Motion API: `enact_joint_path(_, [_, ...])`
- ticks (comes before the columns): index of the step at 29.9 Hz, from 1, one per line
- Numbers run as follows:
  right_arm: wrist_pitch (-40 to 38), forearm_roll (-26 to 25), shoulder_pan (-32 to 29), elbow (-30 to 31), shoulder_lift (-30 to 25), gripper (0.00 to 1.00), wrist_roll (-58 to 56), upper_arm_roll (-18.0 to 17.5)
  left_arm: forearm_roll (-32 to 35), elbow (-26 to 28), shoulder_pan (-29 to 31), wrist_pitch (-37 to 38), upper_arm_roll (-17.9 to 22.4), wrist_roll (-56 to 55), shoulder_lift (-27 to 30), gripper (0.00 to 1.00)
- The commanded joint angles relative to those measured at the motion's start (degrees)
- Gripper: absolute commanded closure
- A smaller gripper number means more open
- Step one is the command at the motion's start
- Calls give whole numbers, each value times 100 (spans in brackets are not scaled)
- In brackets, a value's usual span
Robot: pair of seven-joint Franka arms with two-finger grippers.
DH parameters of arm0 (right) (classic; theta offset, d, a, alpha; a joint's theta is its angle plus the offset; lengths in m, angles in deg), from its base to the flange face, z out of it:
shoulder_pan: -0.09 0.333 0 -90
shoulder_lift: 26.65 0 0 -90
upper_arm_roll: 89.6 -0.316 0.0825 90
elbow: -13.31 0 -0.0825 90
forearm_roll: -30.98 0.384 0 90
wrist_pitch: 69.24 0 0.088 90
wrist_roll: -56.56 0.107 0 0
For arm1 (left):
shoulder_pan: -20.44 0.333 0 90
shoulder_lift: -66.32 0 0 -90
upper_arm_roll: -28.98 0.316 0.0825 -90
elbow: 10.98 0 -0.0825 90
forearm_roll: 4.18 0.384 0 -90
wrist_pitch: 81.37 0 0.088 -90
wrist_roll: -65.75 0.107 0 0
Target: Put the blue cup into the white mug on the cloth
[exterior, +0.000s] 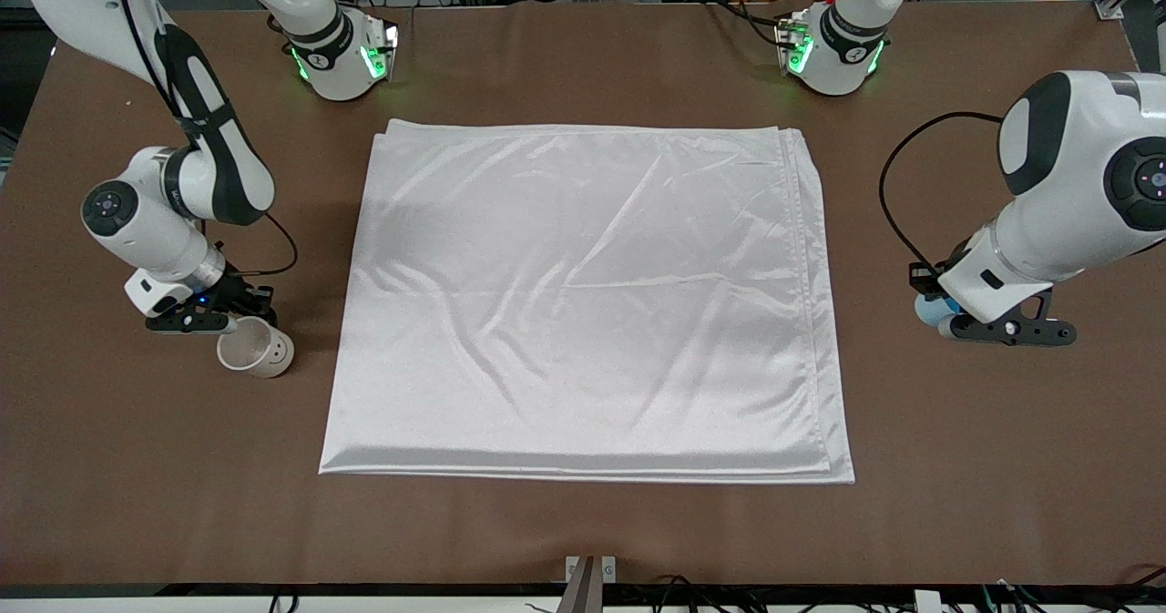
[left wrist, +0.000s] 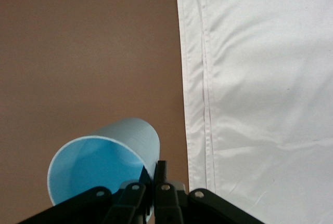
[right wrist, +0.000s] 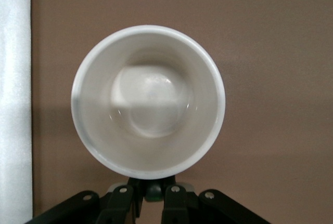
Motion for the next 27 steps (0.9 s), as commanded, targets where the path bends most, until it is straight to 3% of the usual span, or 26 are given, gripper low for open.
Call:
enact_joint_path(1, [-52,-15,-28,-136,-27,100,-36,-38,157,-114,-10,134,-14,-18,-41,100])
enact_joint_path(8, [-385,-24,95,-346,-370,100,-54,-55,157,-114,-10,134,-14,-18,-41,100])
enact_joint_path(17, [-2609,12,543,-1805,-388,100,332,-56,166,-114,-10,134,-14,-27,-50,100])
enact_joint_path(27, [-2979,12,1685,-2377,-353,100,1720,-47,227,-114,-10,134,-14,-71,-41,100])
